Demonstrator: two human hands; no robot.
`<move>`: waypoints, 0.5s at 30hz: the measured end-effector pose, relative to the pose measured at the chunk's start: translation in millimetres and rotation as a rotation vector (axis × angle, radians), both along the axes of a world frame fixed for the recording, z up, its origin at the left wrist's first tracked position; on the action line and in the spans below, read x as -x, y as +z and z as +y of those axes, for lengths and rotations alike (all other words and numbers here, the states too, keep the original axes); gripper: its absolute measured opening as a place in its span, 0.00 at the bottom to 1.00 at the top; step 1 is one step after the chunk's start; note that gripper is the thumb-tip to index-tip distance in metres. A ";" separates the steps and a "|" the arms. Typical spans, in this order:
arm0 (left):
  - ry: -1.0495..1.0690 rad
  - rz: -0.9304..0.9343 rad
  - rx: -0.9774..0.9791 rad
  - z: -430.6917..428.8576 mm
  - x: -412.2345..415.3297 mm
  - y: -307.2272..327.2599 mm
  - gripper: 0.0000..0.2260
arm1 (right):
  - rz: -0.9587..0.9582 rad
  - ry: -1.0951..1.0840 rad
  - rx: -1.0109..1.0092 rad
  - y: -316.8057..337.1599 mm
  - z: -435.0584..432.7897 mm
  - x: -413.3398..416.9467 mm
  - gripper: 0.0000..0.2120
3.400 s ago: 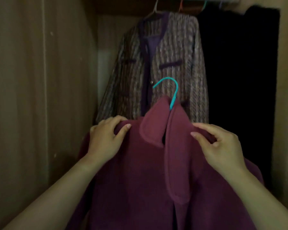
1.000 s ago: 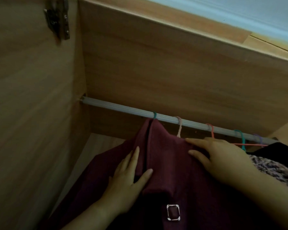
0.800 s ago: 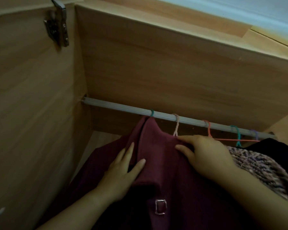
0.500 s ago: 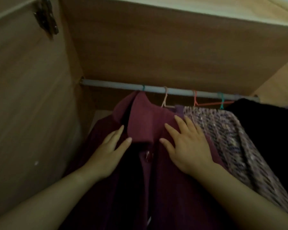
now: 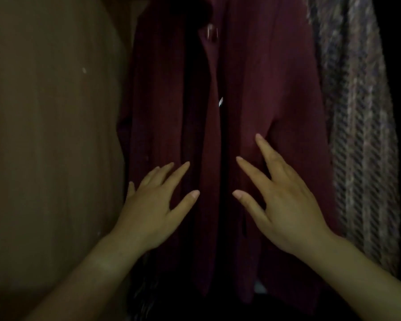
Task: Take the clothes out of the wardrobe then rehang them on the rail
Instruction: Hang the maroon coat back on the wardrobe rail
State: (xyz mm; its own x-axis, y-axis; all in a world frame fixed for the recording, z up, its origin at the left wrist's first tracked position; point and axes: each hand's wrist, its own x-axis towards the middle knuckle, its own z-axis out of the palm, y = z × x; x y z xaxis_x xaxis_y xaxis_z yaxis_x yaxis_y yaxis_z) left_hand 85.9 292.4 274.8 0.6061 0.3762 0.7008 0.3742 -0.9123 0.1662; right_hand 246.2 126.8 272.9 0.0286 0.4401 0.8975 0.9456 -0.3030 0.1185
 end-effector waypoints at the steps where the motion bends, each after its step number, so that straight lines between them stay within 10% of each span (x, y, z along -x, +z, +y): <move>1: -0.002 0.022 0.005 -9.4 5.3 -18.0 0.35 | 0.046 0.003 0.020 -19.9 -7.3 6.1 0.28; 15: -0.505 0.375 0.418 -193.1 102.6 -326.4 0.32 | 0.774 -0.470 0.344 -332.4 -233.3 200.4 0.25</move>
